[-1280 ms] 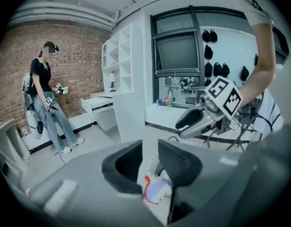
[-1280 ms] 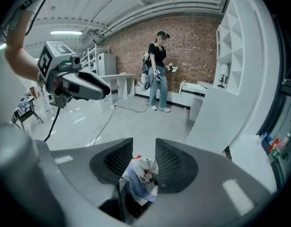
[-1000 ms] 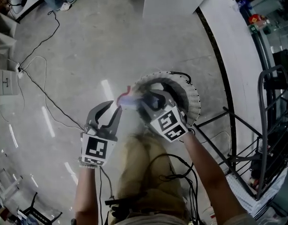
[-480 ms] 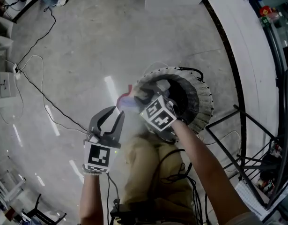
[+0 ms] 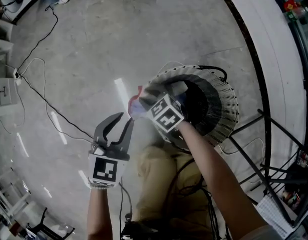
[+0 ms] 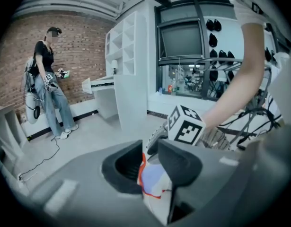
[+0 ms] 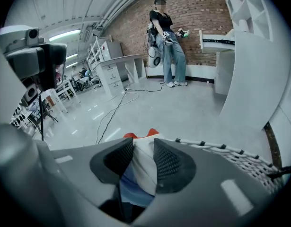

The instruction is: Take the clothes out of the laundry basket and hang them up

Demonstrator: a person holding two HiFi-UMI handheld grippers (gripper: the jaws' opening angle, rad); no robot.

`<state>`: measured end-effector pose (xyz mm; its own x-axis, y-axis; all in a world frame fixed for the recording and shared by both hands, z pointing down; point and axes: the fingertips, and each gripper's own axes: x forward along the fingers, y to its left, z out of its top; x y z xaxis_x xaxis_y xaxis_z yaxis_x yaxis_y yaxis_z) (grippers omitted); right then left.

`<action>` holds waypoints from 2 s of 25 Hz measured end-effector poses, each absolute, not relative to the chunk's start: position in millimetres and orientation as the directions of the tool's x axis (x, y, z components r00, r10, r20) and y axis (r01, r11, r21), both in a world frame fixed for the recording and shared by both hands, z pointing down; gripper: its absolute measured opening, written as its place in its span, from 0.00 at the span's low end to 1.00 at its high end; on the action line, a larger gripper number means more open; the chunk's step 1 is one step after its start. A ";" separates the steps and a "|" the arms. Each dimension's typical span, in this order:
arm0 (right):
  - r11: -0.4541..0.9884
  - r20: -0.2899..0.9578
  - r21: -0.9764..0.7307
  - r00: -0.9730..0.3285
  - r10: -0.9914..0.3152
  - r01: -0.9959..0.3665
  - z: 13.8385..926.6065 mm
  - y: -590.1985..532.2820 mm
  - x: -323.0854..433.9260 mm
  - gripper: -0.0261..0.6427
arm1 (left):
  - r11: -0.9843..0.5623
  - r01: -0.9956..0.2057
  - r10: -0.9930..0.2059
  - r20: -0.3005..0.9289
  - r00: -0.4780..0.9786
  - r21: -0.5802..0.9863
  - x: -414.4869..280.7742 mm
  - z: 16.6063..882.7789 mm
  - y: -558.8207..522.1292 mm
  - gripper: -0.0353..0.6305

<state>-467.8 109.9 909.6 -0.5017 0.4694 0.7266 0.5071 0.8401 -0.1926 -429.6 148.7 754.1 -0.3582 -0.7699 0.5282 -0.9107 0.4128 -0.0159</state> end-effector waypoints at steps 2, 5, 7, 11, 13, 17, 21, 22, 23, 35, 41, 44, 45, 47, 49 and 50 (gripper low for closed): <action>0.835 0.716 -0.232 -0.494 0.494 0.499 908.1 111.0 -465.5 0.20 | 0.415 -0.910 -0.769 0.530 -0.357 -0.010 -427.6 753.6 147.9 0.19; 0.840 0.723 -0.244 -0.486 0.491 0.485 901.7 109.4 -460.8 0.09 | 0.411 -0.912 -0.766 0.540 -0.349 -0.006 -424.1 750.9 147.9 0.19; 0.853 0.717 -0.245 -0.506 0.480 0.461 891.7 103.1 -460.2 0.08 | 0.391 -0.920 -0.772 0.537 -0.341 -0.022 -423.7 745.6 146.6 0.19; 0.880 0.711 -0.225 -0.548 0.442 0.417 860.4 82.0 -452.4 0.07 | 0.376 -0.926 -0.778 0.534 -0.331 -0.027 -422.4 723.3 141.1 0.19; 0.895 0.716 -0.207 -0.562 0.414 0.396 842.9 70.5 -443.5 0.07 | 0.362 -0.932 -0.784 0.529 -0.324 -0.034 -421.3 707.5 136.9 0.19; 0.916 0.727 -0.159 -0.585 0.361 0.368 803.9 50.4 -423.9 0.07 | 0.335 -0.941 -0.798 0.517 -0.309 -0.045 -418.3 672.1 128.9 0.19; 0.931 0.714 -0.126 -0.620 0.326 0.344 758.6 37.9 -408.8 0.07 | 0.307 -0.950 -0.805 0.519 -0.288 -0.052 -411.6 637.3 125.1 0.19; 0.934 0.710 -0.113 -0.629 0.315 0.340 747.2 35.3 -404.9 0.07 | 0.298 -0.953 -0.806 0.520 -0.283 -0.056 -409.2 629.4 124.8 0.19; 0.937 0.707 -0.100 -0.638 0.304 0.335 736.0 32.6 -400.6 0.07 | 0.289 -0.955 -0.808 0.521 -0.277 -0.060 -406.6 621.5 124.6 0.19; 0.969 0.645 0.065 -0.751 0.142 0.240 576.9 -1.9 -346.0 0.07 | 0.131 -0.986 -0.849 0.501 -0.167 -0.106 -374.5 521.7 103.9 0.22; 0.974 0.587 0.159 -0.808 0.038 0.161 502.3 -22.0 -315.9 0.07 | -0.006 -0.991 -0.882 0.467 -0.058 -0.134 -349.4 483.7 67.7 0.23; 0.972 0.562 0.195 -0.827 -0.004 0.128 470.0 -26.8 -299.6 0.07 | -0.078 -0.986 -0.889 0.457 0.001 -0.148 -332.9 466.1 50.6 0.24; 0.971 0.554 0.208 -0.832 -0.020 0.114 460.0 -26.8 -294.2 0.07 | -0.105 -0.982 -0.891 0.454 0.023 -0.155 -327.8 460.0 46.3 0.24; 0.969 0.538 0.232 -0.841 -0.054 0.087 440.7 -26.3 -282.5 0.07 | -0.158 -0.973 -0.892 0.448 0.067 -0.170 -317.0 448.2 38.7 0.24; 0.966 0.520 0.254 -0.849 -0.093 0.049 422.4 -27.1 -269.7 0.07 | -0.209 -0.961 -0.890 0.443 0.110 -0.182 -305.7 437.7 31.9 0.24; 0.965 0.511 0.262 -0.852 -0.116 0.026 413.7 -27.6 -262.5 0.07 | -0.235 -0.955 -0.888 0.441 0.133 -0.183 -299.3 433.3 29.1 0.24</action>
